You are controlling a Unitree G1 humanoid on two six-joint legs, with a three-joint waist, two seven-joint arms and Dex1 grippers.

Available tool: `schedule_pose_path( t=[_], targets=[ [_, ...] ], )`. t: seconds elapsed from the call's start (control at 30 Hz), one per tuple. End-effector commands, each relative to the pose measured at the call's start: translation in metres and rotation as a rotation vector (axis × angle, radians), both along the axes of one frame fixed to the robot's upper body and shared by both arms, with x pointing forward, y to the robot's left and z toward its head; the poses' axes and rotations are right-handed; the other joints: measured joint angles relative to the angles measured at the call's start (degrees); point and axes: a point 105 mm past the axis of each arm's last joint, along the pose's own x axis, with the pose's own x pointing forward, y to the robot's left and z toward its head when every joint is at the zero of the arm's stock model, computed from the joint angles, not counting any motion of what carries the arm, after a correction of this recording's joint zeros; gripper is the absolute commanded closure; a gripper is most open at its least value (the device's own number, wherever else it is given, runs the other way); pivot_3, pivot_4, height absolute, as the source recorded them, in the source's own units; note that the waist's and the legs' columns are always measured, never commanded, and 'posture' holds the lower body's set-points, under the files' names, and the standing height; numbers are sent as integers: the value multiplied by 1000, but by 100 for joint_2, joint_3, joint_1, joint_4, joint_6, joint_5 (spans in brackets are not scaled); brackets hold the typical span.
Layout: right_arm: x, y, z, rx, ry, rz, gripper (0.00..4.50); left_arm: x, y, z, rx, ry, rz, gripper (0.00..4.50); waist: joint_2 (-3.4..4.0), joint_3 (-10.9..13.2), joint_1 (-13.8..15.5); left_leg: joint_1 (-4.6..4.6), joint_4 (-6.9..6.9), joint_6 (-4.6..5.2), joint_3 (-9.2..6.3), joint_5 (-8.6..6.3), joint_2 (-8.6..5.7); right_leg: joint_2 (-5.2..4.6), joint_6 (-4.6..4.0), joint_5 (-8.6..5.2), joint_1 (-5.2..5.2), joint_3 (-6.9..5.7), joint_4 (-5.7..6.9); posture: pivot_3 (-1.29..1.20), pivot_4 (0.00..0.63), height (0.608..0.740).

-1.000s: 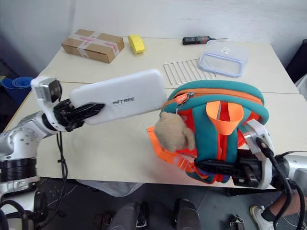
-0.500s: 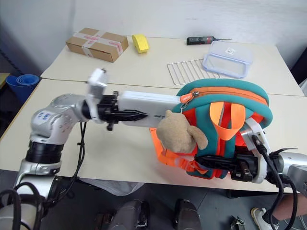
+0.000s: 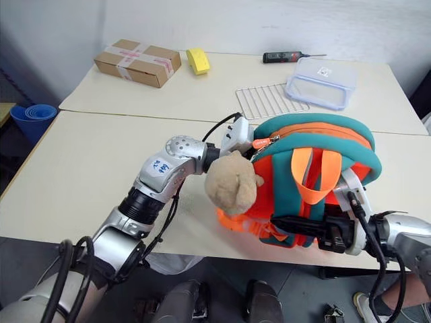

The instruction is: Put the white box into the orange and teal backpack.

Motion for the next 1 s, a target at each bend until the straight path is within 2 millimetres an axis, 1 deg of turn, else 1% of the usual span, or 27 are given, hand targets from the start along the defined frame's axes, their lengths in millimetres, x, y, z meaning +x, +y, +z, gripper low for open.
schedule_pose_path(
  t=[0.03, 0.07, 0.1, 0.2, 0.3, 0.37, 0.43, 0.53, 0.67, 0.73, 0.83, 0.93, 1.0],
  targets=[
    [1, 6, 6, 18, -56, -10, 4500, 4, 30, 19, -106, -48, 18, 728, 0, 0, -12, 0, 0, 0, 0, 0, 0, 0, 0, 0, 0, 0, 1, 0, 150, 740],
    [2, 6, 6, 23, -61, -20, 4500, 5, 41, 21, -115, -66, 19, 511, 0, 0, -36, -1, 3, 0, -1, 0, 1, 0, 0, 0, 0, -1, 2, 0, 150, 740],
    [3, 7, 5, 31, -63, -31, 4500, 5, 55, 22, -115, -76, 13, 191, 0, 0, -75, 0, 2, -1, -1, 0, 1, 0, -1, 0, 0, -1, 3, 0, 150, 740],
    [6, 10, 4, 43, -72, -50, 4500, 4, 97, 16, -55, -73, 28, 191, 1, 0, -148, 1, 0, -7, 0, 2, 4, 2, -3, -1, -3, -3, 18, 0, 150, 740],
    [8, 12, 3, 46, -75, -56, 4500, -5, 119, 16, -31, -62, 25, 191, 4, 0, -137, 5, -2, -11, 0, 4, 5, 5, -7, -3, -3, -5, 28, 0, 150, 740],
    [9, 12, 2, 48, -76, -59, 4500, -13, 126, 20, -45, -62, 19, 191, 3, 0, -91, 0, 2, -7, -4, 2, 1, 5, -7, -3, -1, -7, 30, 0, 150, 740],
    [11, 11, 1, 50, -77, -61, 4500, -17, 126, 25, -74, -77, 23, 191, 3, 0, -77, -13, 19, 0, -17, -3, -1, -2, -6, -2, 0, -8, 29, 0, 150, 740],
    [13, 10, -1, 50, -75, -57, 4500, -18, 115, 31, -132, -105, 40, 191, 3, 0, -82, -42, 58, 10, -34, -14, -1, -2, 0, 1, -2, -17, 29, 0, 150, 740],
    [15, 9, -3, 49, -76, -46, 4500, -5, 101, 34, -193, -136, 100, 191, 3, 0, -99, -46, 65, 14, -32, -16, -2, 3, 10, 6, 0, -19, 29, 0, 150, 740],
    [16, 10, -3, 48, -77, -42, 4500, -6, 93, 38, -226, -114, 85, 191, 3, 0, -98, -46, 65, 14, -32, -15, -2, 10, 10, 6, 0, -21, 30, 0, 150, 740],
    [16, 9, -4, 47, -78, -39, 4500, -11, 80, 39, -247, -88, 38, 191, 3, 0, -98, -49, 66, 14, -31, -15, -2, 23, 10, 6, -2, -26, 29, 0, 150, 740],
    [16, 9, -4, 48, -79, -38, 4500, -13, 68, 39, -270, -79, 23, 753, 3, 0, -86, -50, 68, 15, -32, -15, -3, 27, 10, 7, -1, -28, 29, 0, 150, 740],
    [16, 9, -4, 52, -80, -39, 4500, -15, 65, 41, -299, -72, 15, 1334, 3, 0, -87, -50, 69, 16, -32, -14, -4, 27, 11, 7, -1, -27, 30, 0, 150, 740]
  ],
)
